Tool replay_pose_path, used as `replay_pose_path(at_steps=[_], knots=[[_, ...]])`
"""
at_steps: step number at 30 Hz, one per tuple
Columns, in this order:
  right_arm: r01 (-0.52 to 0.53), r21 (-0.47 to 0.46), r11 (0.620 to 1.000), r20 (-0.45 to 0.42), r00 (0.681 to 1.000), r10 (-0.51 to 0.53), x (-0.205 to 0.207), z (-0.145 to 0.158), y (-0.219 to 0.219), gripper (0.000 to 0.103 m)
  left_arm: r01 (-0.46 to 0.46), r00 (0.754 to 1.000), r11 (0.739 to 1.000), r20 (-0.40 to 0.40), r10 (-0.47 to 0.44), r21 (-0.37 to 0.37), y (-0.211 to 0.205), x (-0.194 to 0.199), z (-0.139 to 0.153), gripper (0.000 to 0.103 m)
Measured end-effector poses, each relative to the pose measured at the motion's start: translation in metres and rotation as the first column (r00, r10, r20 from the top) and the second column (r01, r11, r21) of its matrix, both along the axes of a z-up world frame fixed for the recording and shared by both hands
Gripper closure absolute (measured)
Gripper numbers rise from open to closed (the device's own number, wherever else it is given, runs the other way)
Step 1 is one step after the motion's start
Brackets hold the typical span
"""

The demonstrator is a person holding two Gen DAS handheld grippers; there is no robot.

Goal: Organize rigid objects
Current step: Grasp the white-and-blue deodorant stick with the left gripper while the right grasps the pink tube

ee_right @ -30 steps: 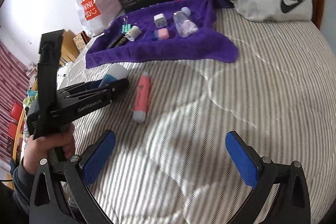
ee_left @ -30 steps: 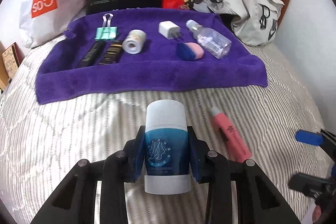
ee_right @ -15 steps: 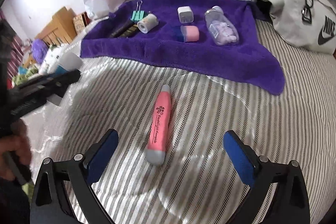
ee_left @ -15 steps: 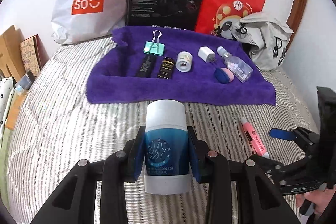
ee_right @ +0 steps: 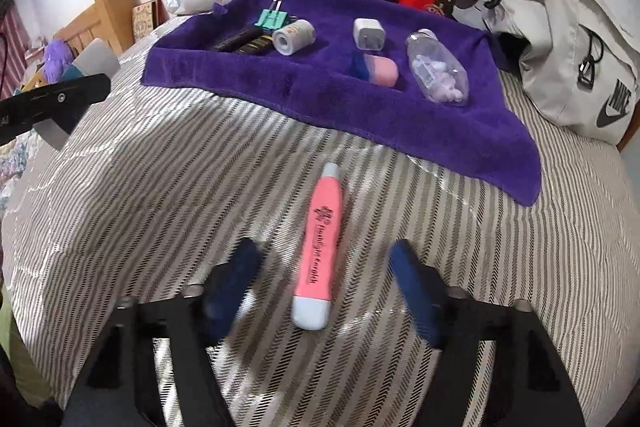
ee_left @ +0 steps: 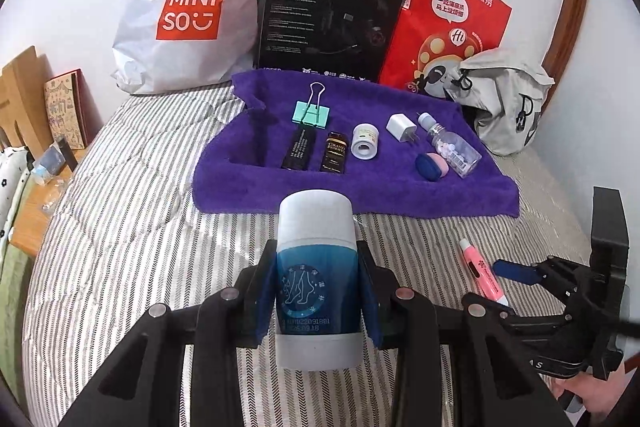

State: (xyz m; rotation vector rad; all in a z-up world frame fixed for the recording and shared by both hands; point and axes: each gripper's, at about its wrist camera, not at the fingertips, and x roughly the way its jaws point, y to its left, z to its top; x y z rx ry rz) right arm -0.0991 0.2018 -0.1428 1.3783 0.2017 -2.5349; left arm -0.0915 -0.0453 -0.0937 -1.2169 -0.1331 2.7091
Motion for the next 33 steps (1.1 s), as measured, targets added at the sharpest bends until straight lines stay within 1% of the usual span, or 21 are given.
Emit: replay_pose_path(at_steps=[1, 4, 6, 7, 8, 12, 17, 20, 25, 33], knots=[[-0.002, -0.003, 1.000, 0.002, 1.000, 0.002, 0.000, 0.001, -0.001, 0.047, 0.003, 1.000, 1.000, 0.002, -0.003, 0.002, 0.000, 0.000, 0.000, 0.068], [-0.002, -0.010, 1.000, 0.005, 1.000, 0.002, 0.001, 0.001, -0.002, 0.052, 0.010, 1.000, 1.000, 0.005, -0.010, 0.007, -0.002, 0.000, -0.001, 0.069], [-0.006, -0.013, 1.000, 0.011, 1.000, 0.006, 0.001, 0.002, -0.002, 0.061, 0.009, 1.000, 1.000, 0.007, -0.009, 0.007, -0.002, 0.001, -0.001, 0.068], [-0.008, -0.027, 1.000, 0.014, 1.000, 0.008, 0.001, 0.003, 0.000, 0.075, 0.006, 1.000, 1.000, 0.005, -0.006, 0.012, -0.004, 0.001, -0.001, 0.068], [-0.009, -0.030, 1.000, 0.017, 1.000, 0.010, 0.002, 0.003, 0.001, 0.083, 0.006, 1.000, 1.000, 0.005, -0.006, 0.018, -0.005, 0.001, 0.000, 0.068], [-0.014, -0.058, 0.998, 0.043, 0.999, 0.017, -0.002, 0.004, 0.006, 0.086, 0.003, 1.000, 1.000, 0.004, -0.004, 0.025, -0.010, 0.001, 0.001, 0.069], [-0.023, -0.044, 0.999, 0.054, 0.998, 0.025, -0.004, 0.004, 0.004, 0.087, 0.000, 1.000, 1.000, 0.003, 0.000, 0.031, -0.014, 0.002, 0.002, 0.068], [-0.013, -0.076, 0.997, 0.069, 0.997, 0.018, -0.005, 0.004, 0.008, 0.087, 0.000, 1.000, 1.000, 0.006, 0.000, 0.024, -0.016, 0.001, 0.002, 0.069], [-0.005, -0.114, 0.993, 0.054, 0.998, 0.011, -0.003, 0.014, 0.016, 0.087, -0.004, 1.000, 1.000, 0.018, 0.003, 0.027, -0.020, -0.002, -0.001, 0.068], [-0.028, -0.143, 0.989, 0.031, 0.999, 0.033, -0.008, 0.036, 0.014, 0.087, 0.015, 1.000, 1.000, 0.025, -0.015, 0.024, -0.017, -0.012, 0.000, 0.069]])
